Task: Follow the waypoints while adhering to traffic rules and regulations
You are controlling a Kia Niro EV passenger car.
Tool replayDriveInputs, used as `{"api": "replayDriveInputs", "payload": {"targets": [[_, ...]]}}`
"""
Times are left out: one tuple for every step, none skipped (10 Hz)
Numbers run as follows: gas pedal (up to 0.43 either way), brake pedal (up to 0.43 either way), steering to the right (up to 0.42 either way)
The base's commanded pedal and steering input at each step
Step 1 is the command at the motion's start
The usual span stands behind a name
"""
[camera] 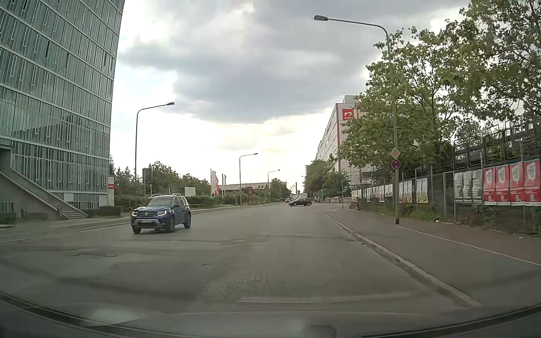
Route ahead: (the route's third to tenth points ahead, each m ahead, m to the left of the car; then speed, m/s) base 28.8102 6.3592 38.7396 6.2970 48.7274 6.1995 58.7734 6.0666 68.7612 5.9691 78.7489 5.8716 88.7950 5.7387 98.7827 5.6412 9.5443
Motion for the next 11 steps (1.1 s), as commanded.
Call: {"api": "replayDriveInputs", "payload": {"targets": [[0.209, 0.030, 0.002], [0.197, 0.037, 0.003], [0.189, 0.030, 0.005], [0.189, 0.030, 0.005], [0.157, 0.030, 0.005], [0.157, 0.037, 0.006], [0.157, 0.030, 0.005], [0.150, 0.030, 0.006], [0.150, 0.030, 0.006], [0.150, 0.030, 0.006], [0.150, 0.030, 0.005]]}}
